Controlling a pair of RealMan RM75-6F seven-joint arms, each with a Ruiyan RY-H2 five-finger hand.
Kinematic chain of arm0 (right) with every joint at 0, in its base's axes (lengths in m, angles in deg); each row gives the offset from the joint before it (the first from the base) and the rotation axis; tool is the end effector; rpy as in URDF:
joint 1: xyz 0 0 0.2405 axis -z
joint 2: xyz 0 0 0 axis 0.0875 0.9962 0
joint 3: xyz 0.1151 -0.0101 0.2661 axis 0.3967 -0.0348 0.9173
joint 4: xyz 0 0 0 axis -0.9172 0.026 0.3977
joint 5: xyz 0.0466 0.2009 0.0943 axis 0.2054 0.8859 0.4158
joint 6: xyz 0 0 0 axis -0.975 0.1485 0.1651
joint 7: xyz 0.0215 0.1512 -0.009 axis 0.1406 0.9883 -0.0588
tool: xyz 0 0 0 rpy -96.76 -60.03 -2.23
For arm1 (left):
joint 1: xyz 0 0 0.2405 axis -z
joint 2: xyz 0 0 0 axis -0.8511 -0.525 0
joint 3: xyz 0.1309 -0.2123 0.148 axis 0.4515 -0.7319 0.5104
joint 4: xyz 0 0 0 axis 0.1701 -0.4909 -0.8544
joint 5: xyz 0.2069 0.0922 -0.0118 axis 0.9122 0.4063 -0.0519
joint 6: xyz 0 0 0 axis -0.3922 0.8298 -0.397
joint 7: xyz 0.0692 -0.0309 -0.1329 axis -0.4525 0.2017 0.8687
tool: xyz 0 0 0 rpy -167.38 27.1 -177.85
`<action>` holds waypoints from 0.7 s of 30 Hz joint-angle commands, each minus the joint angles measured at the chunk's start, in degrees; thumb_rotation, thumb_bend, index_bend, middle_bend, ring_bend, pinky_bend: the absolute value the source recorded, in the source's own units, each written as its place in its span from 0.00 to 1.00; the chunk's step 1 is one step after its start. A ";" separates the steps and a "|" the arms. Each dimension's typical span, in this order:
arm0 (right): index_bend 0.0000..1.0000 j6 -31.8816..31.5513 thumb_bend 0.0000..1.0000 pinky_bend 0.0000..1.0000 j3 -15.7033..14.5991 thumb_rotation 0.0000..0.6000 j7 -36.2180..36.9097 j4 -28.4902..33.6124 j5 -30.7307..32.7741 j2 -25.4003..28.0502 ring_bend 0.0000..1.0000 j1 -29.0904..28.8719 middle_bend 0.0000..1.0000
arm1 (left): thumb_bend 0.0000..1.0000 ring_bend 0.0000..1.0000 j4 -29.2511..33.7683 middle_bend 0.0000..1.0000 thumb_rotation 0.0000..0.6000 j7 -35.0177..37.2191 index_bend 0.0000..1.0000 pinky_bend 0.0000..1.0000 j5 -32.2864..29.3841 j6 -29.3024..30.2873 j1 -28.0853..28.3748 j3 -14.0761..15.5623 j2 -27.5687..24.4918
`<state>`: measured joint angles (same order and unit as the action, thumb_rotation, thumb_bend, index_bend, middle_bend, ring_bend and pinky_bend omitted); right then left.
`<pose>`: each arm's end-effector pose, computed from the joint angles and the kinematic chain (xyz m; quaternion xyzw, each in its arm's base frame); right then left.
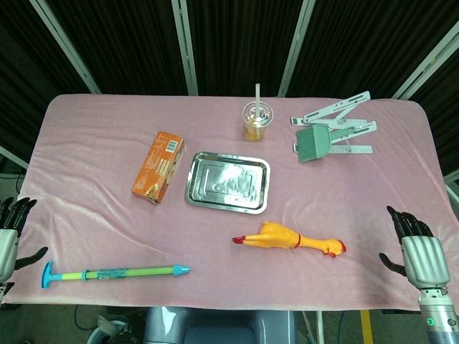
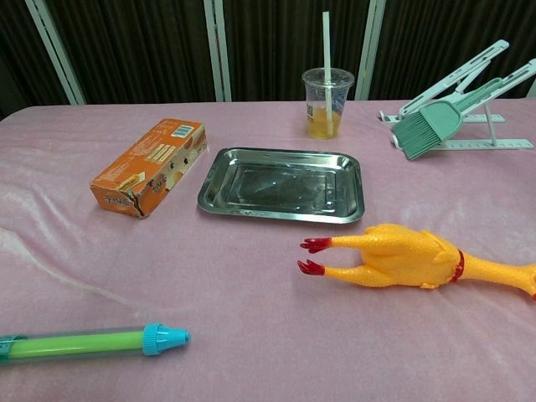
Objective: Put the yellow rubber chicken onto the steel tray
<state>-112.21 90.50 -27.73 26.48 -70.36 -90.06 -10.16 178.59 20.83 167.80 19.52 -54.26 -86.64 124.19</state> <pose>-0.3492 -0.1988 0.1446 0.6166 -0.3557 0.3550 0.6060 -0.3429 0.1897 0.1585 -0.6037 -0.3428 -0.3589 0.6238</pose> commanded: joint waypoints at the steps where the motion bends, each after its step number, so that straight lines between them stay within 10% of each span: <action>1: 0.05 0.26 0.21 0.24 0.05 1.00 0.19 -0.19 0.10 -0.01 0.16 -0.16 0.19 | 0.02 0.03 0.44 0.11 1.00 -0.41 0.12 0.00 0.06 -0.19 0.16 0.05 -0.14; 21: 0.05 -0.66 0.21 0.24 -0.38 1.00 2.97 -0.58 -1.25 0.69 0.16 0.10 0.19 | 0.02 0.03 2.08 0.11 1.00 -1.45 0.12 0.00 0.70 0.35 0.00 0.33 -0.60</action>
<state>-112.86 90.13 -24.85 25.88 -71.54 -89.40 -10.03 180.67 19.37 168.50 19.87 -54.25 -86.31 123.59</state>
